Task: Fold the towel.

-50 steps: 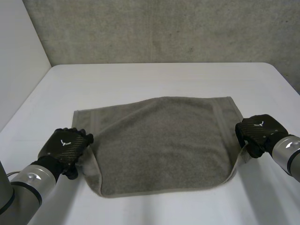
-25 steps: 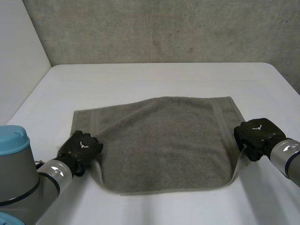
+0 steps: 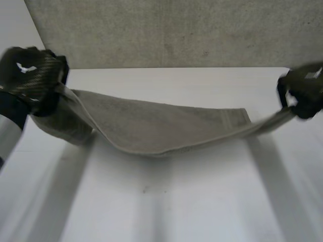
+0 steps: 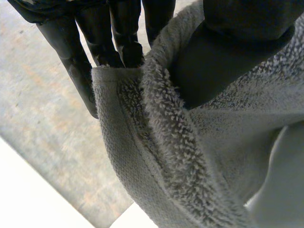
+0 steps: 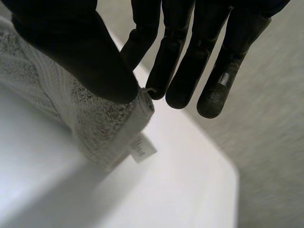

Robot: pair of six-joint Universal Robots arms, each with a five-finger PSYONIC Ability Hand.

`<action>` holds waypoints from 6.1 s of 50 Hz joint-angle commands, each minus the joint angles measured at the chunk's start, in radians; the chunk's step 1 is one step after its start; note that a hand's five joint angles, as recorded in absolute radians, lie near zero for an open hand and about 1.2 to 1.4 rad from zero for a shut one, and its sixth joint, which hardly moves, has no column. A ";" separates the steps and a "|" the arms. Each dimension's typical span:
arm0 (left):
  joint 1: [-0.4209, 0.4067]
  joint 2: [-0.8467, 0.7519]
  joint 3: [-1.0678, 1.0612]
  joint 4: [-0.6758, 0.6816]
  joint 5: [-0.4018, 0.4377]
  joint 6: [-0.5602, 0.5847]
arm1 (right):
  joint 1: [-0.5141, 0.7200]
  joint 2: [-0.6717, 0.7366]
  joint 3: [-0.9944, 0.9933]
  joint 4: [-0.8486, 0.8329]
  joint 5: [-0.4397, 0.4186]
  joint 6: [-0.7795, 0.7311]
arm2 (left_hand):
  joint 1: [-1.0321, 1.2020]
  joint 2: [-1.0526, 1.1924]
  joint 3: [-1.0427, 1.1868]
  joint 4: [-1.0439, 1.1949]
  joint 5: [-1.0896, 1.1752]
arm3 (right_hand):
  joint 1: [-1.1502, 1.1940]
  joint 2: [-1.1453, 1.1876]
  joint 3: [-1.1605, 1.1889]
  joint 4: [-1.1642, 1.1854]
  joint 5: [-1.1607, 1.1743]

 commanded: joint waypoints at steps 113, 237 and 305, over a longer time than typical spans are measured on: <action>0.060 -0.565 0.198 -0.251 -0.002 -0.178 | 0.026 0.180 0.647 -0.419 -0.325 -0.599 | 0.224 0.179 0.181 0.180 0.204 | -0.390 -0.212 -0.213 -0.215 -0.210; -0.012 -0.766 0.250 0.186 -0.056 -0.406 | 0.102 0.426 0.217 -0.573 -0.012 0.015 | 0.224 0.179 0.181 0.180 0.204 | 0.003 0.182 0.180 0.178 0.183; 0.014 -0.708 0.249 0.105 -0.028 0.197 | 0.016 0.443 -0.065 -0.265 0.075 -0.222 | 0.224 0.179 0.181 0.180 0.204 | 0.003 0.182 0.180 0.178 0.183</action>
